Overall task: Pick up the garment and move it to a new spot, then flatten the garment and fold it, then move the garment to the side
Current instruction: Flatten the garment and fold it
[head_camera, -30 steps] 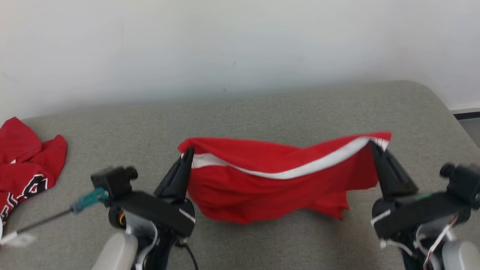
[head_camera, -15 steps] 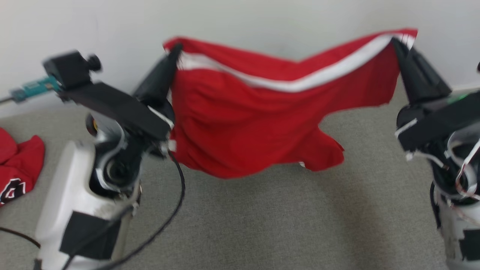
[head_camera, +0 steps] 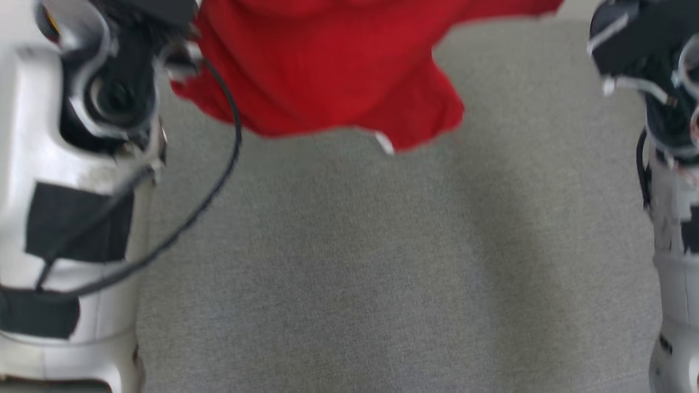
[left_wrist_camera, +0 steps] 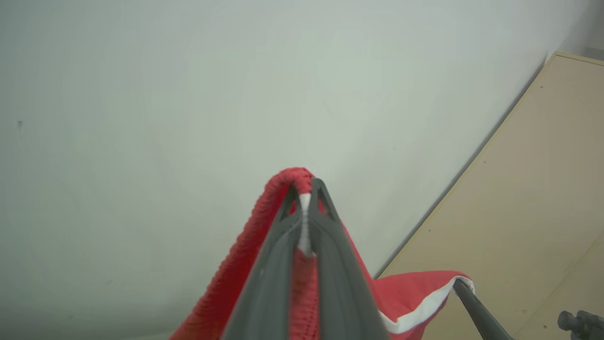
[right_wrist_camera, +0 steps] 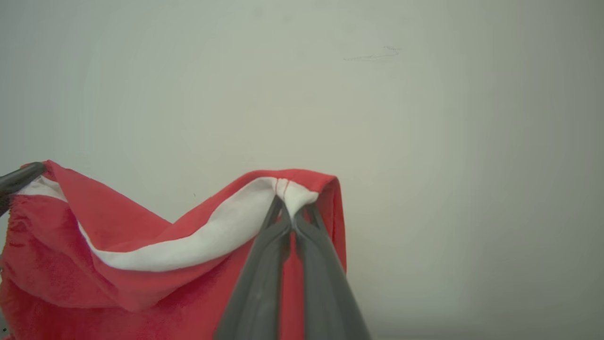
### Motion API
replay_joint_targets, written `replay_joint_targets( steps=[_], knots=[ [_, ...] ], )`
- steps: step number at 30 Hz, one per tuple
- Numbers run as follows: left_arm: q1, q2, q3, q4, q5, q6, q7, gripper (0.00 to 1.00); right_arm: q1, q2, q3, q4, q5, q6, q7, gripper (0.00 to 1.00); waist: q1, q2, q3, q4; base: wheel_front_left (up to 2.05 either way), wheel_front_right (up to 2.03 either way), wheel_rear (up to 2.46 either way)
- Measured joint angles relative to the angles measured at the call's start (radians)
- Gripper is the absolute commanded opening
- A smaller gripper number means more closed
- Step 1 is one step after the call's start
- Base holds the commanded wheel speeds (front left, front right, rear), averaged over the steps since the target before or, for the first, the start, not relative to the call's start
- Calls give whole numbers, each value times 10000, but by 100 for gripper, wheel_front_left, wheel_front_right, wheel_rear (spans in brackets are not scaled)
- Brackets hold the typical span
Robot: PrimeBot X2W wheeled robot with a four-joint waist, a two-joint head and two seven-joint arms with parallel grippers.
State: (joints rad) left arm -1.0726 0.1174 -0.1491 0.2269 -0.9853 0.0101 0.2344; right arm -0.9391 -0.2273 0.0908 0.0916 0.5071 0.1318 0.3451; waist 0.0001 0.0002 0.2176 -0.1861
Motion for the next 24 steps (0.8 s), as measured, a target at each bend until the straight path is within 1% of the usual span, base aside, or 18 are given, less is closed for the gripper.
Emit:
replay_joint_targets(
  steps=[3, 6, 9, 11, 13, 17, 21, 24],
  knots=[
    [-930, 13, 40, 322, 209, -50, -382, 0, -1059, 173, 29, 757, -105, 0, -278, 0, 1, 0, 656, -81, 0, 0, 0],
    [-1690, -2, 130, 765, 412, -291, -911, 0, -1985, 337, -155, 1513, -284, 0, -930, 0, 3, 1, 1330, -147, 0, 0, 0],
    [-2494, 115, 341, 1097, 813, -579, -1931, 0, -2983, 631, -476, 2079, -621, 0, -2096, 0, 3, 1, 1968, -205, 0, 0, 0],
    [-2949, 161, 537, 1267, 1112, -727, -2882, 0, -3529, 792, -629, 2389, -951, 0, -3033, 0, 3, 1, 2366, -238, 0, 0, 0],
    [-3211, 140, 531, 1461, 1273, -907, -3463, 0, -3910, 882, -667, 2723, -1315, 0, -3900, 0, 3, 1, 2734, -261, 0, 0, 0],
    [-3204, 13, 376, 1862, 1354, -1206, -4324, 0, -4084, 790, -123, 3425, -2004, 0, -5093, 0, 3, 2, 3367, -252, 0, 0, 0],
    [-2464, 12, -113, 2222, 1208, -1344, -4502, 0, -3814, 476, 652, 4332, -2297, 0, -5350, 0, 2, 1, 3831, -122, 0, 0, 0],
    [-1712, 121, -673, 2075, 943, -1350, -4529, 0, -3452, 332, 1016, 4755, -2017, 0, -5407, 0, 3, 2, 3977, 88, 0, 0, 0]
  ],
)
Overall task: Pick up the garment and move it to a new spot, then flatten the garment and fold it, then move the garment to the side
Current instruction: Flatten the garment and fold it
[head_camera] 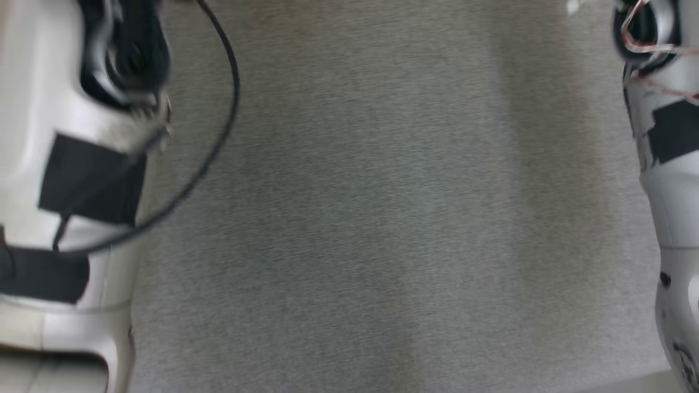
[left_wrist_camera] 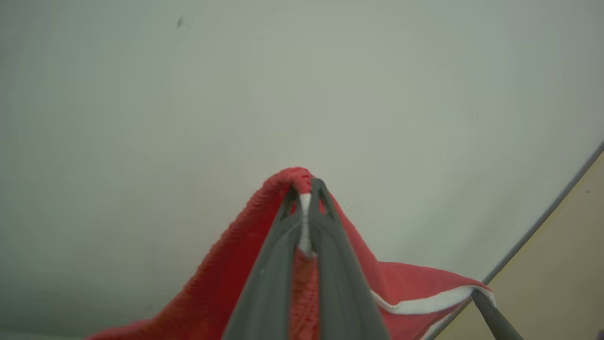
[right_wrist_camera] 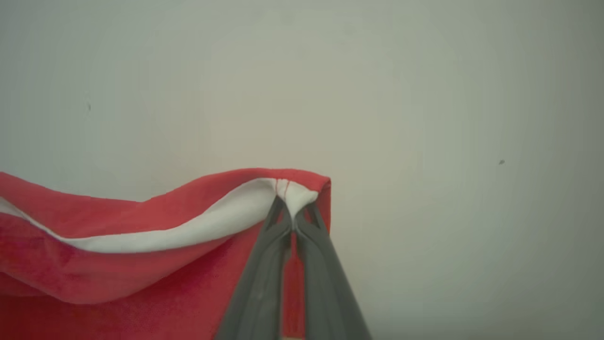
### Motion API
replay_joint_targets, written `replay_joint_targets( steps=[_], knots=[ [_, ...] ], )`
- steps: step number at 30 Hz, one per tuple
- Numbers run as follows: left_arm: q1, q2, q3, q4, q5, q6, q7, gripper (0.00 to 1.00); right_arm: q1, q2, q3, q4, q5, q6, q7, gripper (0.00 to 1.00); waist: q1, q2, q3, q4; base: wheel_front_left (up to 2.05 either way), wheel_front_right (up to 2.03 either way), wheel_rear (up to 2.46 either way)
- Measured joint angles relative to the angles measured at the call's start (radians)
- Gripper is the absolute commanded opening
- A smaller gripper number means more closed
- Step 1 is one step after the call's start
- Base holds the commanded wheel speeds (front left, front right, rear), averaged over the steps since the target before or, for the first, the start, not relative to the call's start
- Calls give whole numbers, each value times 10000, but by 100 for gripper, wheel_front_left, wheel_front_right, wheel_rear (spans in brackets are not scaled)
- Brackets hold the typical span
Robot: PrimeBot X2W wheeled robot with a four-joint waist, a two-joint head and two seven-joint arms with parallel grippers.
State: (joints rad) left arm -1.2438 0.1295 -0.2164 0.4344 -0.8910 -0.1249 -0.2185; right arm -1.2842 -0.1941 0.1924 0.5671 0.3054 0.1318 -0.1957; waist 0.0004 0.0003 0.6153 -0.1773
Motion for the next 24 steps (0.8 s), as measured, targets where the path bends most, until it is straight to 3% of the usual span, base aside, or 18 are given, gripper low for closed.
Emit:
replay_joint_targets(
  steps=[5, 12, 18, 24],
  knots=[
    [1257, 541, -949, -1099, -765, -40, 134, 0, 762, -604, 740, -215, 560, 0, 339, 0, -3, -1, -94, 360, 0, 0, 0],
    [3478, 1016, -1889, -2249, -1871, -42, 564, 0, 2856, -1463, 970, -1599, 1494, 0, 1526, 0, -6, -4, -825, 635, 0, 0, 0],
    [5421, 1133, -2610, -2209, -2393, -42, 663, 0, 5345, -1569, 314, -2855, 1885, 0, 2742, 0, -7, -5, -1717, 819, 0, 0, 0],
    [7189, 1294, -3133, -1569, -2811, -42, 646, 0, 7965, -1262, -520, -3733, 1946, 0, 3914, 0, -8, -5, -2841, 966, 0, 0, 0]
  ],
)
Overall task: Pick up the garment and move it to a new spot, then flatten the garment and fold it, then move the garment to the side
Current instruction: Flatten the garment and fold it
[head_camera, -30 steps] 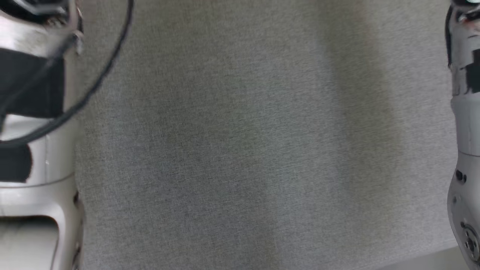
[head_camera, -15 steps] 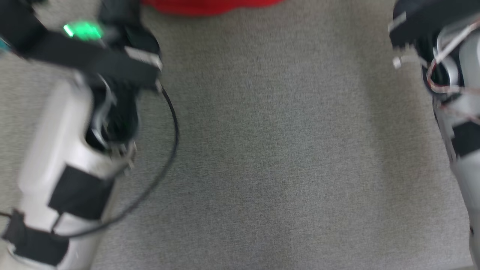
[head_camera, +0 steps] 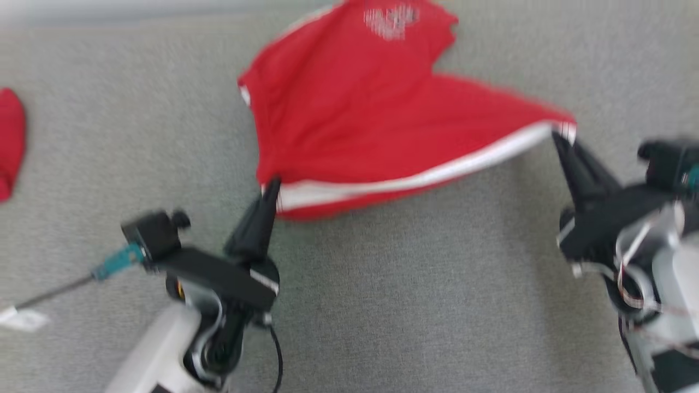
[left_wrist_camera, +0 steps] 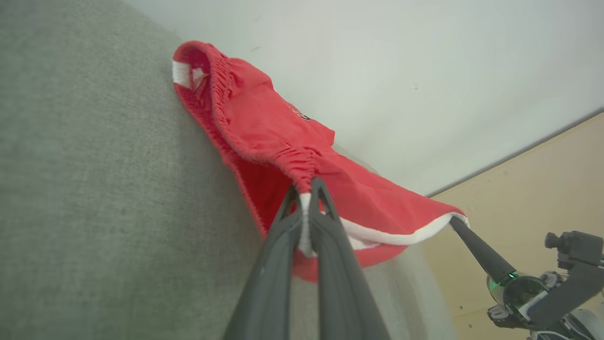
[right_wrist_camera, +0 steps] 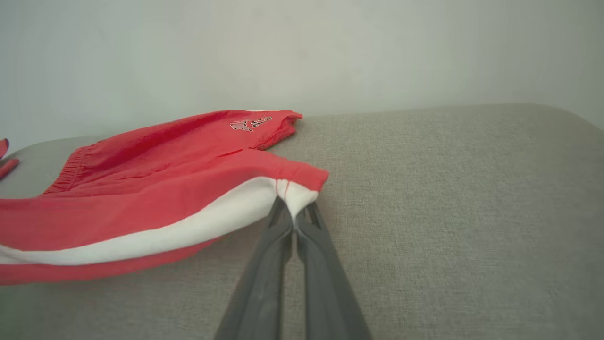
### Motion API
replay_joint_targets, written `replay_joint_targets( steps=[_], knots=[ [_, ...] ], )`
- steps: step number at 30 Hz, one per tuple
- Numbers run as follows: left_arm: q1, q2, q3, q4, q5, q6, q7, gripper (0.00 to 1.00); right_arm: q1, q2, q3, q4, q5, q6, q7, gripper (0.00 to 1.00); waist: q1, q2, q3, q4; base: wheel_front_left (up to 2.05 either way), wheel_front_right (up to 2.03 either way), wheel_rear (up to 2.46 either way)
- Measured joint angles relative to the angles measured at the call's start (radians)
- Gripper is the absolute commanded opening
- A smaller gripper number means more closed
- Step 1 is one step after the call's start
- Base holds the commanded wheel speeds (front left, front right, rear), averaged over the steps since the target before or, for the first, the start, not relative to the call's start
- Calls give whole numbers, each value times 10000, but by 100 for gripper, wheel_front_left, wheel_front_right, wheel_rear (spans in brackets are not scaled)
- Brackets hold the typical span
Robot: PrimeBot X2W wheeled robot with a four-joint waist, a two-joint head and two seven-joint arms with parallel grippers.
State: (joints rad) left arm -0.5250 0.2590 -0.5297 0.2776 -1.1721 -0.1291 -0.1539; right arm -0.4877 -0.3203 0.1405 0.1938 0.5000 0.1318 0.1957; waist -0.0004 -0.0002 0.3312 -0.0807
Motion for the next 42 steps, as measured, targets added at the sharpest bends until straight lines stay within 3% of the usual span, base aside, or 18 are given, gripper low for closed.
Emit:
replay_joint_targets(
  steps=[13, 18, 30, 36, 42],
  knots=[
    [1797, -245, -619, 754, -366, -2, -740, 0, 3287, -221, -541, -1590, -31, 0, 2422, 0, 1, -1, -1598, 121, 0, 0, 0],
    [2492, -184, -953, 1143, 44, -2, -920, 0, 4459, -464, -510, -2293, 73, 0, 3384, 0, 1, -1, -2107, 70, 0, 0, 0],
    [3868, -180, -1285, 1626, 468, -2, -1045, 0, 6653, -477, -510, -3066, 35, 0, 4652, 0, 3, 1, -2754, -83, 0, 0, 0],
    [4029, -134, -1043, 1216, 460, -4, -1057, 0, 6755, -474, -775, -3618, -75, 0, 4339, 0, 3, 1, -2708, -56, 0, 0, 0],
    [3534, -232, -813, 834, 546, 35, -1057, 0, 5302, -1001, -585, -3662, -272, 0, 4002, 0, 5, 3, -2529, 36, 0, 0, 0]
  ],
)
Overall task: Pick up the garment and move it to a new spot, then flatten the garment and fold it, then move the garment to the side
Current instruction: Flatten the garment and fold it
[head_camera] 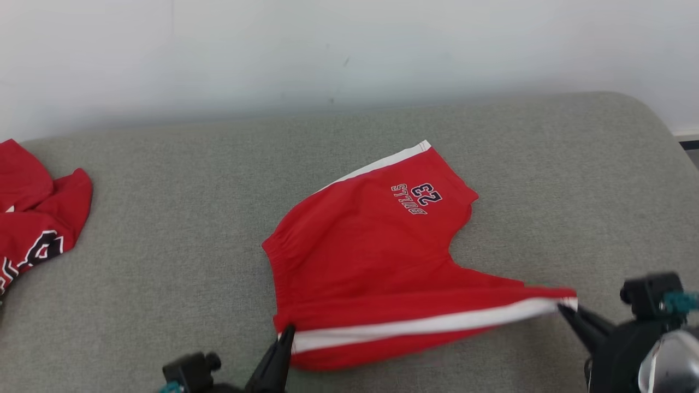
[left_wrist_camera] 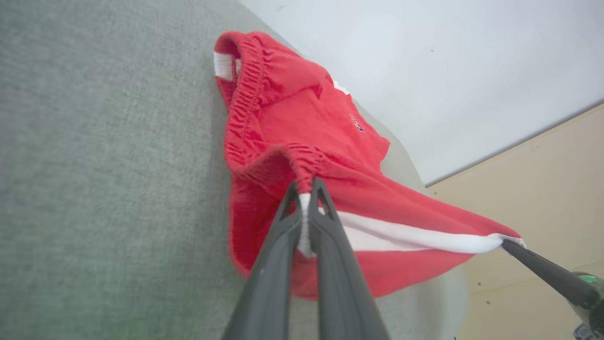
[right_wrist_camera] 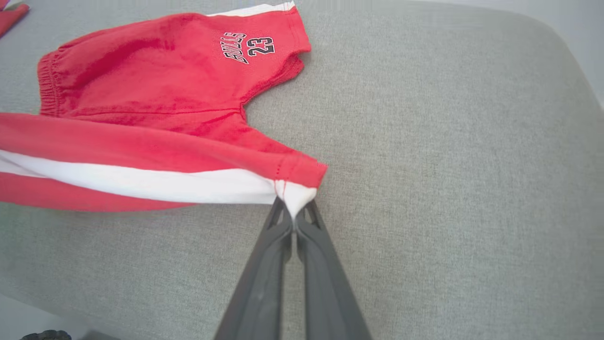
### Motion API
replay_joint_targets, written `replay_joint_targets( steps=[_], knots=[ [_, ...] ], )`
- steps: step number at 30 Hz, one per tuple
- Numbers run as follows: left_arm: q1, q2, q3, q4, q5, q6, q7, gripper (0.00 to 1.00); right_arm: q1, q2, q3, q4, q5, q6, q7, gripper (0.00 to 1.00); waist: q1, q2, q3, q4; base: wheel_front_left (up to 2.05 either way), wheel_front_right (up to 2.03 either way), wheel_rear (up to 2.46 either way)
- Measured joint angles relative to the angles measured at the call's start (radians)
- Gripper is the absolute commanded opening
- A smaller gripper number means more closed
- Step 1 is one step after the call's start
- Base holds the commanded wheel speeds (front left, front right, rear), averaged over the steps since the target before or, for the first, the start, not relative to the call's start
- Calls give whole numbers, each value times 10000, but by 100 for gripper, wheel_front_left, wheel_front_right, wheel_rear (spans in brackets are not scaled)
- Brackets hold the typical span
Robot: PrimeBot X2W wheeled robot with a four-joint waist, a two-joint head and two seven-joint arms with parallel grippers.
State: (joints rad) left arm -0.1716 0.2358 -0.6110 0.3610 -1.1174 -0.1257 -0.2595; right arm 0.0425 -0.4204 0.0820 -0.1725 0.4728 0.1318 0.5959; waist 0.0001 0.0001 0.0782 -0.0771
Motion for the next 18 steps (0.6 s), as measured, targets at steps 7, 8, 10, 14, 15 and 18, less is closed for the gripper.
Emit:
replay_joint_targets(
  steps=[7, 8, 10, 14, 15, 18],
  knots=[
    [-1293, -324, 144, 88, 31, 219, 182, 0, -2315, -564, 732, 1035, 29, 0, -245, 0, 1, 0, 331, 270, 0, 0, 0],
    [-1487, -359, 134, 180, 81, 280, 232, 0, -2637, -575, 819, 1279, 88, 0, -290, 0, 1, 0, 403, 317, 0, 0, 0],
    [-1899, -470, 146, 360, 132, 349, 318, 0, -3331, -602, 1053, 1793, 186, 0, -431, 0, 1, 0, 553, 414, 0, 0, 0],
    [-2665, -746, 278, 662, 205, 568, 314, 0, -4664, -650, 1476, 2800, 278, 0, -698, 0, 2, 1, 914, 608, 0, 0, 0],
    [-2809, -817, 316, 688, 205, 604, 309, 0, -4968, -642, 1565, 3026, 282, 0, -750, 0, 1, 1, 1013, 651, 0, 0, 0],
    [-3224, -989, 403, 777, 272, 700, 232, 0, -5886, -583, 1739, 3739, 320, 0, -999, 0, 1, 0, 1343, 773, 0, 0, 0]
  ],
)
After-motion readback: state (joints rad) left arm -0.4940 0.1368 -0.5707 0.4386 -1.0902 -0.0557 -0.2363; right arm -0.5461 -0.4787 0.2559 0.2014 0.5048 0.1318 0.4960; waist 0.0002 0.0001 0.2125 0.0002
